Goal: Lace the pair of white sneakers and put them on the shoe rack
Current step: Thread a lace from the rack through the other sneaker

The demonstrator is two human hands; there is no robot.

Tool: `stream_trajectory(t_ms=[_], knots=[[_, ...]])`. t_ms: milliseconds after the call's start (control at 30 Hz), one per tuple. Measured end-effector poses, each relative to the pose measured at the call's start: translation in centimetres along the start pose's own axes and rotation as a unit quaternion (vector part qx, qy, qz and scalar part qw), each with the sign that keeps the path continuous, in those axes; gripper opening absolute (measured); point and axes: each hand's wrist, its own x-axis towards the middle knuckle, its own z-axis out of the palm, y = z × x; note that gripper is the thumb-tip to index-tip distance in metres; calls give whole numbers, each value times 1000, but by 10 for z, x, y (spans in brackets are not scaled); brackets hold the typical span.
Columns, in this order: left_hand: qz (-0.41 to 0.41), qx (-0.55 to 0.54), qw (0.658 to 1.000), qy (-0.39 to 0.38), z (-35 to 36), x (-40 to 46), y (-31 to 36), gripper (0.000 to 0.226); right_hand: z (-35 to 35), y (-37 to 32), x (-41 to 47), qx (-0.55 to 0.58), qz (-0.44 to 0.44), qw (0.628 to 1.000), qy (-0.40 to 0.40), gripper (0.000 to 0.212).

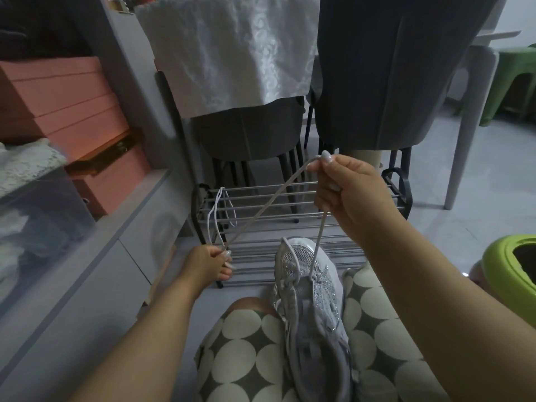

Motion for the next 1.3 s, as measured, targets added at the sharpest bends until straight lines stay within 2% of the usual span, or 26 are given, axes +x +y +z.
stream_trajectory(t_ms=[133,300,333,367,433,467,500,567,700,767,833,933,1033,1233,1300], knots=[[-37,-87,996,4,2,-16,2,23,0,-1,4,-74,33,996,-26,28],[-39,-236,971,-22,4,-54,9,14,22,2,0,-160,66,974,-144,24],[-49,-263,963,-26,5,-63,10,11,28,4,0,-206,60,964,-158,24],[-62,-294,953,-33,6,-72,11,9,33,7,1,-289,41,942,-165,24],[-92,-360,927,-51,9,-89,12,11,41,15,6,-477,-6,861,-178,30],[-102,-381,917,-60,9,-96,12,11,41,20,8,-536,-23,826,-175,33],[-107,-388,913,-65,10,-102,13,12,39,25,9,-563,-31,809,-164,33],[-105,-378,917,-71,13,-111,11,12,30,33,5,-565,-32,813,-137,31],[-75,-317,944,-51,27,-120,11,10,3,55,-22,-499,19,859,-108,31],[-49,-279,958,-39,35,-121,11,9,-8,68,-35,-490,23,866,-100,37],[-20,-245,969,-30,42,-121,12,9,-17,78,-45,-508,-6,857,-88,43],[22,-214,976,-13,49,-120,13,9,-26,86,-54,-524,-52,842,-117,46],[49,-171,984,-13,51,-119,11,11,-33,91,-62,-534,-78,830,-141,58],[87,-111,990,-22,55,-118,11,9,-32,90,-70,-582,-88,786,-187,71],[93,-99,991,-19,56,-118,10,10,-29,90,-70,-588,-84,783,-187,73]])
